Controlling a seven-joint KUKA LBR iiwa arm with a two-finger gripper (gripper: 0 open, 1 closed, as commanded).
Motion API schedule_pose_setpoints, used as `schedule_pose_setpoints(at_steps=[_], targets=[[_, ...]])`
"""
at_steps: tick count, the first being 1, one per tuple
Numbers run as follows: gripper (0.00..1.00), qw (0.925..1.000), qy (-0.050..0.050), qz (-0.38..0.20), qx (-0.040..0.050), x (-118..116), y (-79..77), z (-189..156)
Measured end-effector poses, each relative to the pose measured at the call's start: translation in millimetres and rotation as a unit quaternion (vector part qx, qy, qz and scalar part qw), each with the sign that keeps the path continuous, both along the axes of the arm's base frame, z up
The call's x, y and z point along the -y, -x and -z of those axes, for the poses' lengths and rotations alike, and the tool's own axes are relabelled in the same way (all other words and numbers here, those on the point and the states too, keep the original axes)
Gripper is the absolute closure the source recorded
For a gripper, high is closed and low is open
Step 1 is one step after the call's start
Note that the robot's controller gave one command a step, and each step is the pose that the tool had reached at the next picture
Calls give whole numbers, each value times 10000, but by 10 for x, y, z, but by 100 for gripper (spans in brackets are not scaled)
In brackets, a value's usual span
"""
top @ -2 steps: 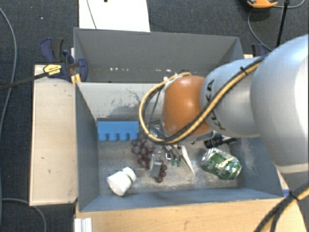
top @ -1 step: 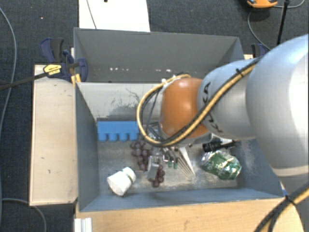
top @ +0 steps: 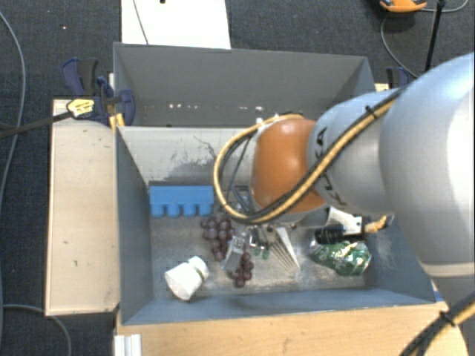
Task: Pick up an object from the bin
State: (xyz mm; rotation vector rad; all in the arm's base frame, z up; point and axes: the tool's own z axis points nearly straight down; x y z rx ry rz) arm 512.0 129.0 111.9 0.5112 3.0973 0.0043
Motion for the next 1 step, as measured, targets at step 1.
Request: schedule_pose_setpoints(at_steps=[1], targets=[[0, 9995, 3, -326, -4, 6, -60, 335]])
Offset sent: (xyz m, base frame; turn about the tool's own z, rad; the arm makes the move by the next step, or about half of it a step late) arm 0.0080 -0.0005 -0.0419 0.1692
